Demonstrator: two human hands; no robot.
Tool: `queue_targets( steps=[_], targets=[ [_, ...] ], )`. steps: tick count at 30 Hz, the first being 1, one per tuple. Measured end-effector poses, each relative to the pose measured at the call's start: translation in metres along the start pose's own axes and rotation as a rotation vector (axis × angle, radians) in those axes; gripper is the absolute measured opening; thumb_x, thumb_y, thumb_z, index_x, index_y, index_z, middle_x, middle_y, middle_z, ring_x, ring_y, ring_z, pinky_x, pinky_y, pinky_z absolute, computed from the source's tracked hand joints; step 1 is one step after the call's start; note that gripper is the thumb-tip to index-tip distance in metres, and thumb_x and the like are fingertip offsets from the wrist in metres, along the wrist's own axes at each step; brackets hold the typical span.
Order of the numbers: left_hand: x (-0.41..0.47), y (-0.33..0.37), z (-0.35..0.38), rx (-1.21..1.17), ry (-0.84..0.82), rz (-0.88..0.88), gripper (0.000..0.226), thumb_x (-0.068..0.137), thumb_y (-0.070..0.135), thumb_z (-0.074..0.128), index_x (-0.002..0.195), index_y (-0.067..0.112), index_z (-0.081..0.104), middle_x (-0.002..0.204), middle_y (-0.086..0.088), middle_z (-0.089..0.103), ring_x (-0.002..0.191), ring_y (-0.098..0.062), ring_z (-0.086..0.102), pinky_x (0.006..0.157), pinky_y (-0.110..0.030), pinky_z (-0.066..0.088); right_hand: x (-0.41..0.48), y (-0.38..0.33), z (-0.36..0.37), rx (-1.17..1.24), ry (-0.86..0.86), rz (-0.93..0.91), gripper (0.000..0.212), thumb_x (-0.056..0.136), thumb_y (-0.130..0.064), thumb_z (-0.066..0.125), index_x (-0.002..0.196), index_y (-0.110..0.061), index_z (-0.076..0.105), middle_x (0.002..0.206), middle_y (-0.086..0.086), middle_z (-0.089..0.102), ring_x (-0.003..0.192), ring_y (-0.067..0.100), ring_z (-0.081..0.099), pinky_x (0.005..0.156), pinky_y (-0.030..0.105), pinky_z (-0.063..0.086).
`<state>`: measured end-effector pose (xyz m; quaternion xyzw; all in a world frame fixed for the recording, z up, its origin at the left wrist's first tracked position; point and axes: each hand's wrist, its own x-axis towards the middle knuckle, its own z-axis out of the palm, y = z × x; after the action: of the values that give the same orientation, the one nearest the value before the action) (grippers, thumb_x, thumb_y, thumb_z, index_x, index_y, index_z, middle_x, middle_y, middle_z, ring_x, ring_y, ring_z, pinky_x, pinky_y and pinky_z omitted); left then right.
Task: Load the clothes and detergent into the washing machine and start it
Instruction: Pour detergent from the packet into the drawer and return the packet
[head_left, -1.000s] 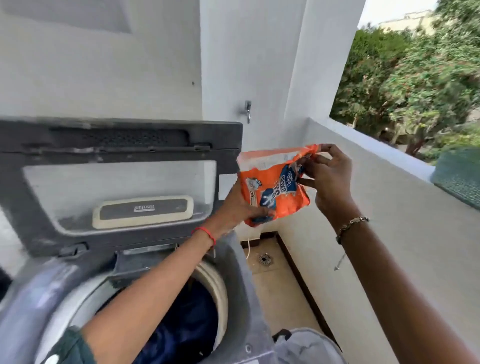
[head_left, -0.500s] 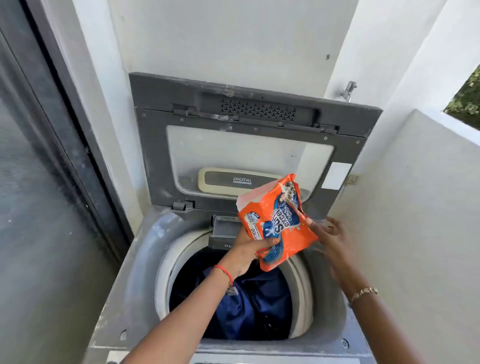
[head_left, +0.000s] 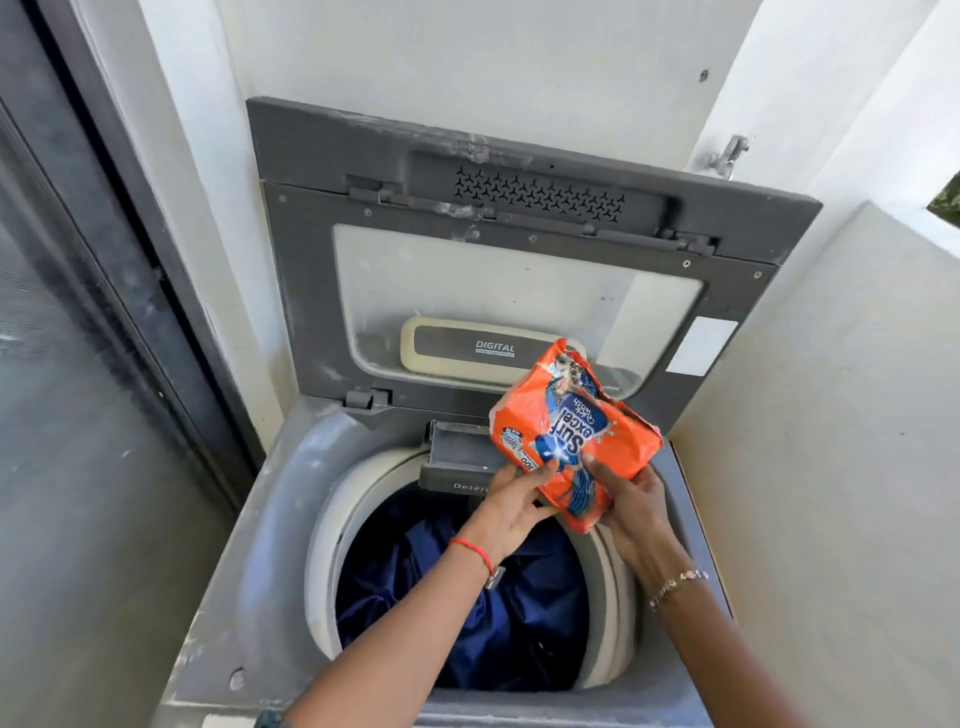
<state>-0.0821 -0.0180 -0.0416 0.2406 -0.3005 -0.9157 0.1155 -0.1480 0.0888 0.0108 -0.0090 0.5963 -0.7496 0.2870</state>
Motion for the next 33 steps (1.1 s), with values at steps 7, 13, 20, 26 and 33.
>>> queue_targets(
  steps=[7, 13, 20, 26, 33],
  targets=[
    [0.007, -0.005, -0.008, -0.115, 0.036, -0.046, 0.012, 0.093, 0.006, 0.051, 0.1, 0.007, 0.06, 0.087, -0.007, 0.073, 0.092, -0.021, 0.064, 0.072, -0.037, 0.057, 0.014, -0.003, 0.009, -0.179, 0.064, -0.085, 0.027, 0.08, 0.001, 0.067, 0.097, -0.015, 0.054, 0.095, 0.007, 0.066, 0.08, 0.022, 0.067, 0.062, 0.032, 0.059],
    [0.011, -0.005, -0.009, -0.178, 0.048, -0.039, 0.012, 0.095, 0.007, 0.047, 0.1, 0.005, 0.058, 0.085, -0.007, 0.073, 0.089, -0.02, 0.065, 0.064, -0.036, 0.06, 0.02, 0.001, 0.015, -0.282, 0.073, -0.141, 0.039, 0.082, -0.004, 0.068, 0.118, -0.005, 0.053, 0.106, 0.012, 0.065, 0.089, 0.026, 0.067, 0.069, 0.036, 0.057],
    [0.013, -0.006, -0.009, -0.199, 0.007, -0.035, 0.014, 0.095, 0.009, 0.047, 0.101, 0.003, 0.059, 0.088, -0.01, 0.073, 0.087, -0.02, 0.068, 0.067, -0.038, 0.06, 0.017, 0.0, 0.019, -0.354, 0.084, -0.265, 0.03, 0.081, -0.002, 0.068, 0.105, -0.013, 0.054, 0.101, 0.009, 0.065, 0.083, 0.02, 0.065, 0.064, 0.028, 0.055],
    [0.019, -0.005, -0.01, -0.186, -0.01, -0.032, 0.015, 0.096, 0.01, 0.046, 0.101, 0.004, 0.058, 0.087, -0.008, 0.074, 0.083, -0.017, 0.07, 0.074, -0.043, 0.058, 0.017, 0.005, 0.023, -0.413, 0.103, -0.354, 0.032, 0.08, -0.002, 0.067, 0.102, -0.021, 0.054, 0.099, 0.006, 0.067, 0.09, 0.023, 0.066, 0.077, 0.041, 0.057],
    [0.023, 0.0, -0.01, -0.18, -0.009, -0.032, 0.016, 0.097, 0.012, 0.044, 0.1, 0.004, 0.058, 0.086, -0.009, 0.074, 0.082, -0.018, 0.07, 0.074, -0.044, 0.056, 0.021, 0.005, 0.025, -0.419, 0.145, -0.358, 0.033, 0.08, -0.004, 0.068, 0.092, -0.032, 0.053, 0.096, 0.002, 0.066, 0.09, 0.022, 0.066, 0.079, 0.047, 0.056]
  ],
)
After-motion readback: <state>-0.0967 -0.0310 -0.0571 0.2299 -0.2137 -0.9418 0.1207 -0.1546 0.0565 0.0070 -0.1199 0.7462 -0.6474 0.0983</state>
